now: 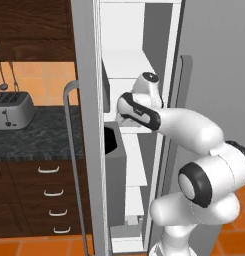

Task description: Take the meat container that has the chicken drumstick and place it on the second highest rack of the freezer. Then take the vegetable container that has the squash and garlic and place it on the highest rack of the freezer.

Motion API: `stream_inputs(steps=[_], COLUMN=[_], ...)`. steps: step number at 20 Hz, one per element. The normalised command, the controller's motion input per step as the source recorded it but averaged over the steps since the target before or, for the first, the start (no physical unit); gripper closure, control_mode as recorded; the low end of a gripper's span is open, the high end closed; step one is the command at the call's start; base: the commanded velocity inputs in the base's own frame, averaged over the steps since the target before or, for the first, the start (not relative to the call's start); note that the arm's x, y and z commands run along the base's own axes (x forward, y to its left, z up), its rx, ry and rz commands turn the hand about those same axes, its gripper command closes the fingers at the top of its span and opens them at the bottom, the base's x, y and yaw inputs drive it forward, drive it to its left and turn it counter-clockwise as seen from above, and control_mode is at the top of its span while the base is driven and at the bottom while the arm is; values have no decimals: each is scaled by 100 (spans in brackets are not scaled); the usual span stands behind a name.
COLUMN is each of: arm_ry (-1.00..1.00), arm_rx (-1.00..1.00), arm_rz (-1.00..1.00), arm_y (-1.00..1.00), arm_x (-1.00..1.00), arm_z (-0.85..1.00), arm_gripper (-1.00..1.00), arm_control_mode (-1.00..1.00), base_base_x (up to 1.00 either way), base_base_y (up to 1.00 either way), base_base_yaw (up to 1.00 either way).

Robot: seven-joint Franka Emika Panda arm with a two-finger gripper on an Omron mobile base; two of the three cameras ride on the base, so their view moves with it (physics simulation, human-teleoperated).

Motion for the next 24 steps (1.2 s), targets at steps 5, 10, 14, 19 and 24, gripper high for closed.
stream_inputs(steps=[5,10,14,19,24], arm_ry=[0,0,4,8,3], arm_rx=[14,15,14,13,19], arm_rz=[0,1,8,13,10], arm_y=[0,0,15,46,93], arm_x=[-100,-100,-100,-94,-49], arm_z=[52,22,0,-13,-49], arm_gripper=[-100,-100,-100,-100,-100], arm_control_mode=[-100,-100,-100,-100,-100], base_base_x=[0,0,0,0,0], base_base_y=[0,0,0,0,0], base_base_yaw=[0,0,0,0,0])
